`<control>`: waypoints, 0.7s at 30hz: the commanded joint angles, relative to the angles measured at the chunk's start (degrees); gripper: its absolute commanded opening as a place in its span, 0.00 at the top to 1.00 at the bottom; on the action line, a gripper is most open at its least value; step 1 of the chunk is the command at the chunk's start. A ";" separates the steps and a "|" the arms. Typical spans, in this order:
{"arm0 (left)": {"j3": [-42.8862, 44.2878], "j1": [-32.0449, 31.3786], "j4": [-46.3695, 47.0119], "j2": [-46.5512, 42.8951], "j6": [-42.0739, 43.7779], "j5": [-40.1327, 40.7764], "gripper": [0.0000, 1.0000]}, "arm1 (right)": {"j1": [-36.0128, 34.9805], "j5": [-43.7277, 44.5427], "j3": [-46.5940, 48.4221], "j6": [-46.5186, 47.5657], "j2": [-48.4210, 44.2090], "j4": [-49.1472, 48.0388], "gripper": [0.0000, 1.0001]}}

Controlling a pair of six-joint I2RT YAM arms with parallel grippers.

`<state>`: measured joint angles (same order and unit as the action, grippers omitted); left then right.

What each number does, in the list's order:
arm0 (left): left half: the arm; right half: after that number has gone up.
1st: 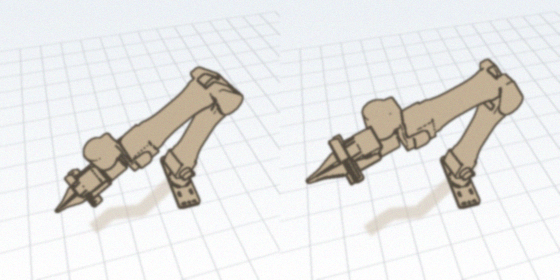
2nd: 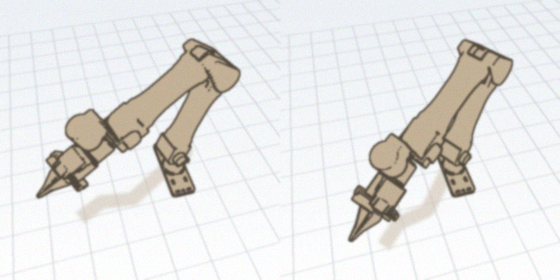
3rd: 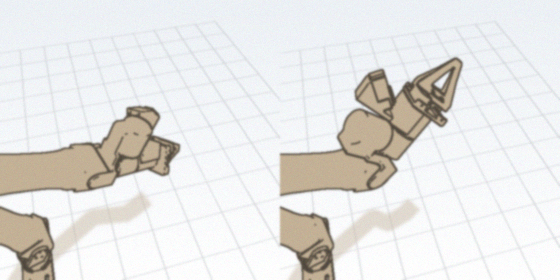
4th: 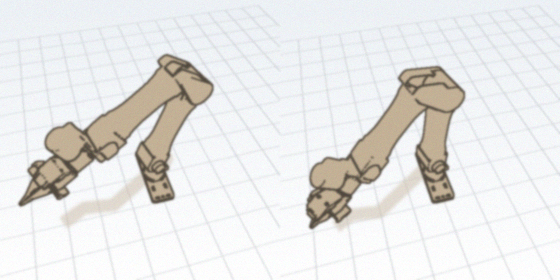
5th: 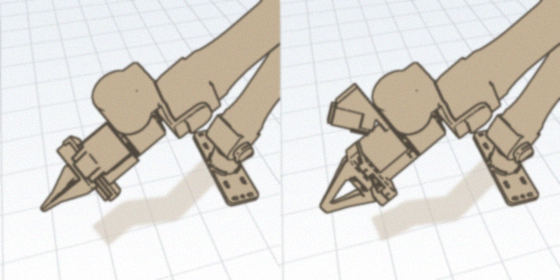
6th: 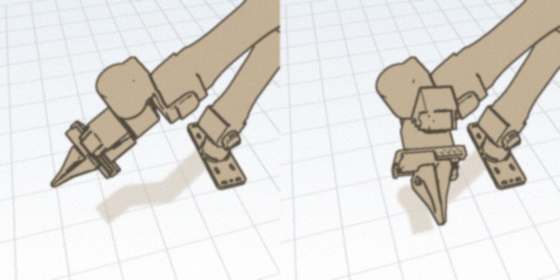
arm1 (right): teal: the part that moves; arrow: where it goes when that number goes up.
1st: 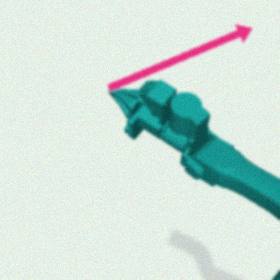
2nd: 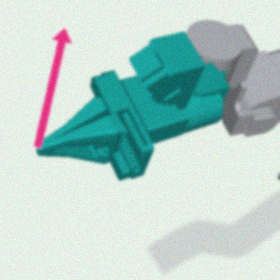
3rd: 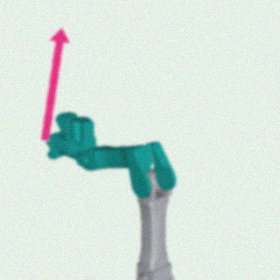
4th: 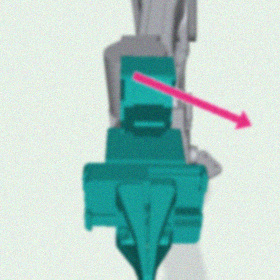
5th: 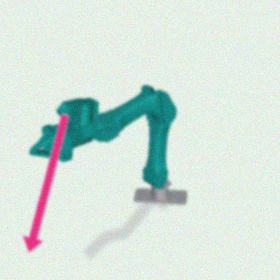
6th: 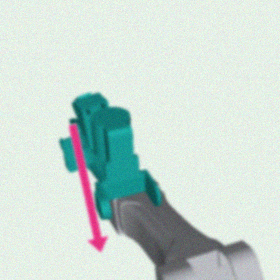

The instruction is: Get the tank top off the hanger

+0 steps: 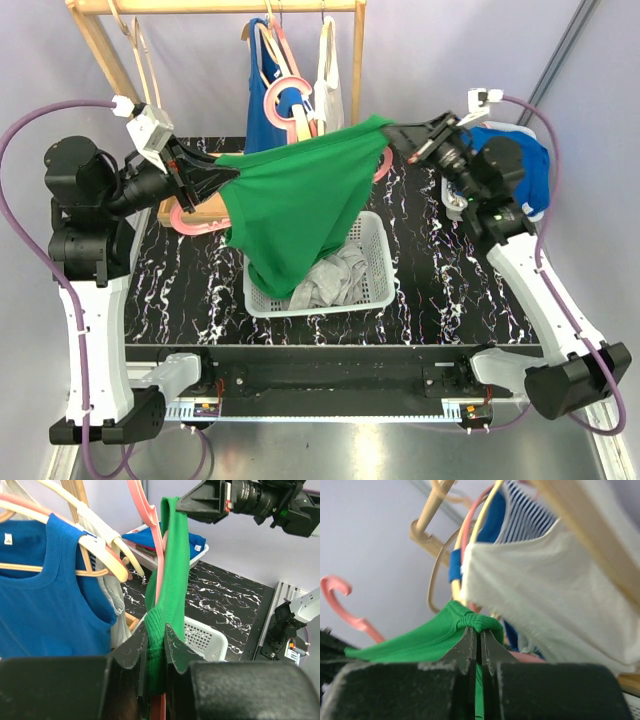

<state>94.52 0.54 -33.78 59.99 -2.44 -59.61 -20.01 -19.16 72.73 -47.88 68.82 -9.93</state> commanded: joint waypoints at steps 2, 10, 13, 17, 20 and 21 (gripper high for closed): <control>4.97 0.25 0.65 -0.66 2.00 1.61 1.00 | 9.71 0.61 -1.79 -3.01 -3.95 3.17 1.00; 7.69 0.78 0.64 0.48 2.00 2.40 1.00 | 15.61 1.75 -12.08 -1.61 -9.57 7.20 1.00; 9.10 1.05 0.56 0.92 2.00 2.57 1.00 | 16.14 3.07 -15.15 -1.43 -10.72 9.05 1.00; 11.12 1.13 0.64 1.62 1.65 1.88 1.00 | 16.76 3.69 -18.67 -1.43 -10.72 9.49 1.00; 11.83 1.39 1.61 1.80 -0.71 1.00 1.00 | 17.11 2.82 -20.26 -2.48 -9.49 9.49 1.00; 11.74 1.57 3.53 1.80 -1.95 0.47 1.00 | 17.20 2.29 -20.95 -3.09 -9.49 9.32 1.00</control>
<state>101.86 0.45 -38.04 63.11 -1.80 -59.88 -6.39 -23.99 54.33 -51.27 57.78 -3.62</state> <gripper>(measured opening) 0.142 0.014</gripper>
